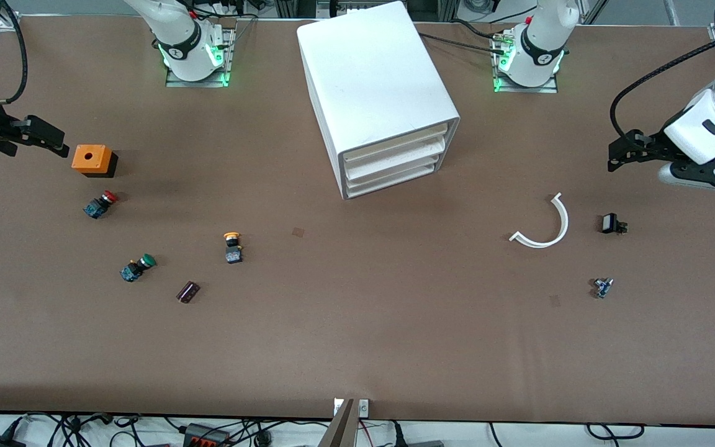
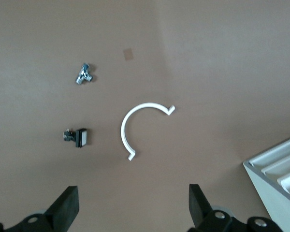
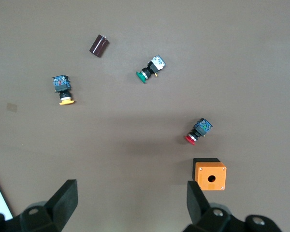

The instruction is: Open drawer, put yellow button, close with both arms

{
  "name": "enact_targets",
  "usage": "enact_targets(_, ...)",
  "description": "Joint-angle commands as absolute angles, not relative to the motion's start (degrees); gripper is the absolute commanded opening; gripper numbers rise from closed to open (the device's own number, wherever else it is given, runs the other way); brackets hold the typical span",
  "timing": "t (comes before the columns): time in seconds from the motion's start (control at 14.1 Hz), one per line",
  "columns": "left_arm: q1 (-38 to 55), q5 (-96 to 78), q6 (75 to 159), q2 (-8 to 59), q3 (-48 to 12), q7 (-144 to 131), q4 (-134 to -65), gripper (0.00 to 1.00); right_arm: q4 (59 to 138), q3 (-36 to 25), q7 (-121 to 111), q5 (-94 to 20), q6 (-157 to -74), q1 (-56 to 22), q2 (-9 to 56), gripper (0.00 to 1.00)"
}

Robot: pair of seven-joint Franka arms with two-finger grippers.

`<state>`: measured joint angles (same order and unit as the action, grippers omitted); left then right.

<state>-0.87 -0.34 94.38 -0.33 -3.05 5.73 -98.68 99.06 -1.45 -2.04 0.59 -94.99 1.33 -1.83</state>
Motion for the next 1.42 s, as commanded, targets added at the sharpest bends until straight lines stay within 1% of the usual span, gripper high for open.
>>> enact_targets(0.0, -0.70, -1.14, 88.18, 1.05, -4.12, 6.41, -97.12, 1.00, 99.76, -1.05, -2.64, 0.26, -96.41, 1.50, -1.85, 1.00)
enact_targets(0.21, 0.78, -2.71, 78.52, 4.82, -7.63, 6.68, -97.12, 1.00, 99.76, -0.97, -2.64, 0.26, -97.12, 0.80, -0.97, 1.00)
enact_targets(0.28, 1.40, -5.42, 77.36, 6.49, -8.34, 6.24, -97.21, 1.00, 99.76, -1.05, -2.64, 0.18, -97.55, -0.60, -0.62, 1.00)
enact_targets(0.43, 1.93, -14.01, 77.87, 9.47, -8.44, 6.06, -97.21, 1.00, 99.76, -1.05, -2.55, 0.18, -98.87, -2.62, 0.70, 1.00)
enact_targets(0.57, 1.41, -25.09, 80.84, 11.86, -8.35, 6.68, -97.82, 1.00, 99.76, -1.05, -2.29, 0.18, -100.36, -5.09, 3.15, 1.00)
enact_targets(0.71, 2.46, -32.39, 85.40, 12.57, -9.13, 6.77, -99.22, 1.00, 99.67, -1.05, -2.02, 0.18, -102.47, -8.07, 6.57, 1.00)
enact_targets(0.78, 2.37, -37.65, 89.34, 12.57, -10.71, 8.25, -101.84, 1.00, 99.67, -1.05, -1.76, 0.18, -104.31, -9.39, 8.24, 1.00)
enact_targets(0.99, 2.72, -48.48, 96.31, 12.57, -11.16, 20.88, -108.69, 1.00, 99.58, -1.05, -1.49, -1.31, -110.19, -11.16, 13.86, 1.00)
enact_targets(1.21, 2.72, -58.25, 100.01, 13.18, -11.16, 34.24, -115.99, 1.00, 99.41, -1.05, -1.67, -3.52, -116.44, -12.82, 18.80, 1.00)
enact_targets(1.35, 2.20, -61.94, 100.11, 14.58, -11.16, 41.37, -119.16, 1.00, 99.23, -1.05, -1.58, -2.99, -119.60, -14.67, 21.43, 1.00)
